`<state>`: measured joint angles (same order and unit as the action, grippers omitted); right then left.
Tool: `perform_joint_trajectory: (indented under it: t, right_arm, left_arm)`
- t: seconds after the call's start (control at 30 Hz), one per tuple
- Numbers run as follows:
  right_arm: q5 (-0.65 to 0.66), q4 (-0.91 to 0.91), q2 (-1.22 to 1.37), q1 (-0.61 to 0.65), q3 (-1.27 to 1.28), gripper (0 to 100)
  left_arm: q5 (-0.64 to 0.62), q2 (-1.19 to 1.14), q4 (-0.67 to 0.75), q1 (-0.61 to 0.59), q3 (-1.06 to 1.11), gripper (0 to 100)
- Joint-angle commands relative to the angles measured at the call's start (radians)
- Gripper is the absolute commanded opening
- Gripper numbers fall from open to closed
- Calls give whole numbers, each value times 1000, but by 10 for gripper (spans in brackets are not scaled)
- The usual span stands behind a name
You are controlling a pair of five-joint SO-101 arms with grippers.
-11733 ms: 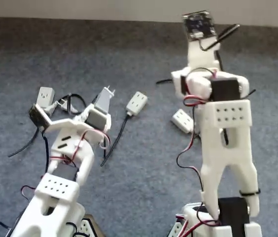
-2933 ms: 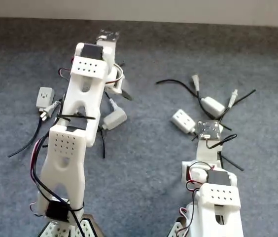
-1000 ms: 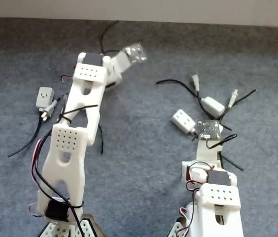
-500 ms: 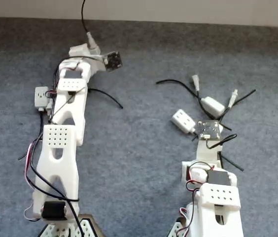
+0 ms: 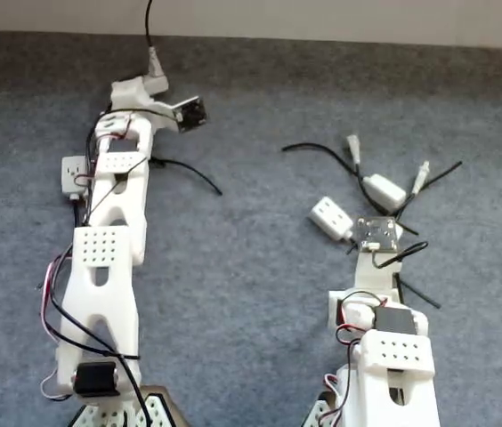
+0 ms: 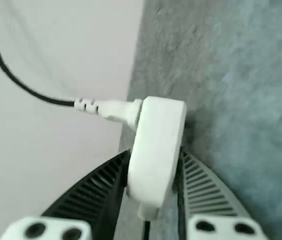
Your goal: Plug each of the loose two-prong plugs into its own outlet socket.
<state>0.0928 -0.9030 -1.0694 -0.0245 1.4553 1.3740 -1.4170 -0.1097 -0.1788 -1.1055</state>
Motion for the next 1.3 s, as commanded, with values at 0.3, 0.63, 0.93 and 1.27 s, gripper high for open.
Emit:
perform_joint_trajectory:
  t: [0.3, 0.63, 0.93, 1.27]
  right_arm:
    - [-8, 15, -8, -4, -4, 228]
    - [-8, 15, -8, -4, -4, 228]
    - [-8, 15, -8, -5, -4, 228]
    - [-8, 15, -8, -5, -4, 228]
  left_arm:
    - [318, 25, 586, -15, -65, 233]
    - [422, -73, 595, -59, -28, 235]
    - [588, -242, 597, -127, -30, 236]
    - [580, -246, 562, -196, -263, 296]
